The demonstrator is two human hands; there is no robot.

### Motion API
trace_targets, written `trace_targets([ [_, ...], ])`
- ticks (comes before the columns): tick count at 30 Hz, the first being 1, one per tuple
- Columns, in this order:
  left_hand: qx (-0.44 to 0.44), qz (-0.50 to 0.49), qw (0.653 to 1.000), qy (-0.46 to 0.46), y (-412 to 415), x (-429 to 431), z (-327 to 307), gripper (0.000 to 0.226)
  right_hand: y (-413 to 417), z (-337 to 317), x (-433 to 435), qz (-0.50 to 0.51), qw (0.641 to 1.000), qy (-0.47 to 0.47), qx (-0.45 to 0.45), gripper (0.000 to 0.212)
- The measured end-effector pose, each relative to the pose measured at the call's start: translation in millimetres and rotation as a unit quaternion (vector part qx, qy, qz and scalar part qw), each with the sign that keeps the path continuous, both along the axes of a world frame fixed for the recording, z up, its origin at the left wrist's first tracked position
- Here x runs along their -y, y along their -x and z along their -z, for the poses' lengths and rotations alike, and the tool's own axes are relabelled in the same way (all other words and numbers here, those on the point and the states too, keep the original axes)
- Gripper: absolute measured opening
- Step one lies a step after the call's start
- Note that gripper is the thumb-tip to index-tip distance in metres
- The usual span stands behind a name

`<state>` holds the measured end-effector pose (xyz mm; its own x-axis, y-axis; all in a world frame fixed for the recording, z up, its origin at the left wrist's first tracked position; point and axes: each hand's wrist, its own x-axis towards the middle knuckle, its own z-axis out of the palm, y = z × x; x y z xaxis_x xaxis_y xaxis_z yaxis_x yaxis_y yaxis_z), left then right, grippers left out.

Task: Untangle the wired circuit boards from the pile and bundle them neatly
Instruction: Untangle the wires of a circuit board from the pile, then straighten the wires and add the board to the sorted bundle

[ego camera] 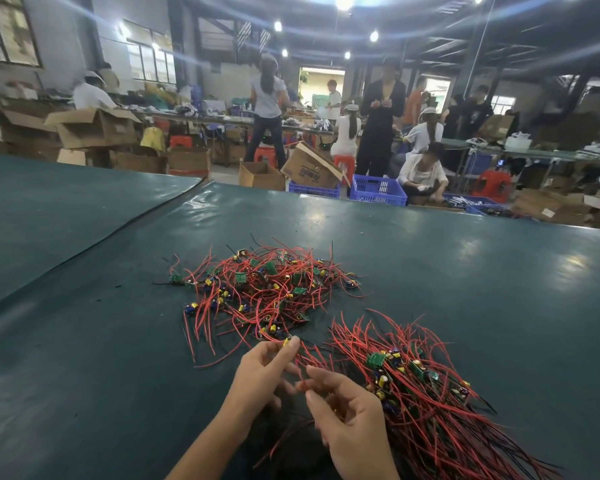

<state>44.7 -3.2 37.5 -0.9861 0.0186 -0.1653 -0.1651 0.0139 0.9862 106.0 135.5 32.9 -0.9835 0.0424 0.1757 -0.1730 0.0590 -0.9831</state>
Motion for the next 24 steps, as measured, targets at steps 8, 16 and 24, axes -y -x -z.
trace_targets([
  [8, 0.073, -0.033, 0.973, -0.217, 5.3, 7.1, -5.8, 0.038, -2.2, 0.8, 0.2, 0.004, 0.999, -0.031, -0.006, 0.025],
  [16, 0.069, -0.022, 0.943, -0.325, 6.2, 5.5, -9.2, 0.026, 3.9, 8.6, -5.9, 0.098, 0.989, -0.083, -0.067, 0.034],
  [24, -0.007, -0.061, 0.965, -0.255, 3.9, -1.0, -8.7, 0.036, 3.4, 4.6, -5.9, 0.146, 0.985, -0.036, -0.083, 0.035],
])
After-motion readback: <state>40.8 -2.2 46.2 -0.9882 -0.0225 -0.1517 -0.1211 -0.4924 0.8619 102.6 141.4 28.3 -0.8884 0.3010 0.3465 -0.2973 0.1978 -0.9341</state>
